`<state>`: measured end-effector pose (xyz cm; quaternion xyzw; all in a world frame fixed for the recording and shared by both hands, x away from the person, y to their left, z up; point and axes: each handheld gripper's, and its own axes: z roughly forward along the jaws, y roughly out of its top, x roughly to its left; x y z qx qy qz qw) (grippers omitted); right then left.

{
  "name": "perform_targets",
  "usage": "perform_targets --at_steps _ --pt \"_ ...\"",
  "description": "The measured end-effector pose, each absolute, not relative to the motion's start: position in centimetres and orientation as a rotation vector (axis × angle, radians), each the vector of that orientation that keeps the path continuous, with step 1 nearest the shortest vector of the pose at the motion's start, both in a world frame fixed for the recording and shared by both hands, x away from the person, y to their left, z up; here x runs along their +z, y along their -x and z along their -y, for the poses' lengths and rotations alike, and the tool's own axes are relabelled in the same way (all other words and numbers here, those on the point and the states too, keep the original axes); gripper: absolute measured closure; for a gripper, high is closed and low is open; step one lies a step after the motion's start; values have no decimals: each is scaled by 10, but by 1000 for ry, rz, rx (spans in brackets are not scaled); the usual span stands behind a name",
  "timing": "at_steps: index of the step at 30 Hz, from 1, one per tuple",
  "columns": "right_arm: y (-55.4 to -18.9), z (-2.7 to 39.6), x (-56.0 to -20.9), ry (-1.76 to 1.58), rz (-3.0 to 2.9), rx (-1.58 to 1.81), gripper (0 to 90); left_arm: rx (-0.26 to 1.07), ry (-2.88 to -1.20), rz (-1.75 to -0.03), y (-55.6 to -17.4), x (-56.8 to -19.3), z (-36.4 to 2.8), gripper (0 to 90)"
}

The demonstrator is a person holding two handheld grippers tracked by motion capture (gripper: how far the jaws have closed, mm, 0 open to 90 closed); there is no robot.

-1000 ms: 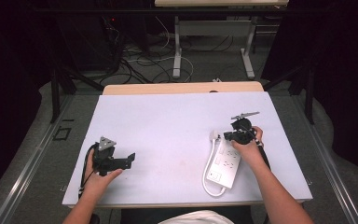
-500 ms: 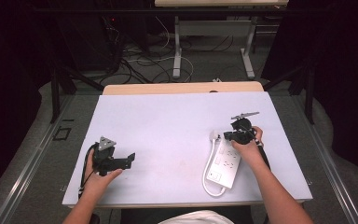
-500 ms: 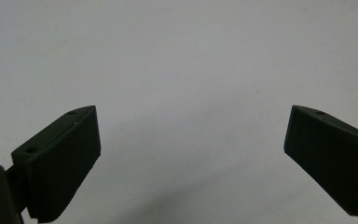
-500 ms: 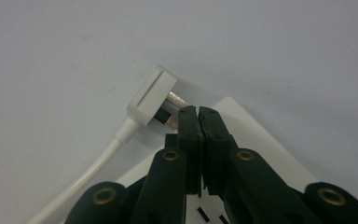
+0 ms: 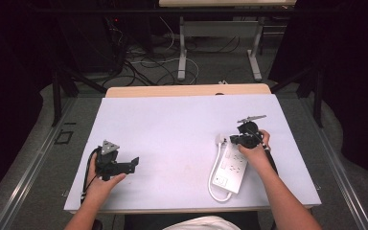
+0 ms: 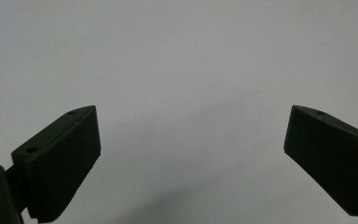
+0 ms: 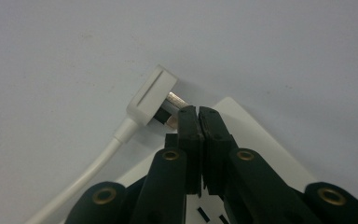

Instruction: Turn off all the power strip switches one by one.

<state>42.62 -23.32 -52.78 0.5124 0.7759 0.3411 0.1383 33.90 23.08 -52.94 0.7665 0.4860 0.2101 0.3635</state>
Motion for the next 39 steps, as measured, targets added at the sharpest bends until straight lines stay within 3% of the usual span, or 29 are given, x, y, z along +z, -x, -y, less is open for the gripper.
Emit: perform_targets --at_steps 22,30,39 --pt "-422 228 -532 -1456 -2228 994 900 515 -1971 -1270 -342 -532 -229 36" --pt "-412 229 -533 -1461 -2206 1045 856 507 -1976 -1280 -344 -532 -229 36" --pt "-402 231 -528 -1437 -2206 1095 722 505 -1964 -1276 -344 -533 -228 36"
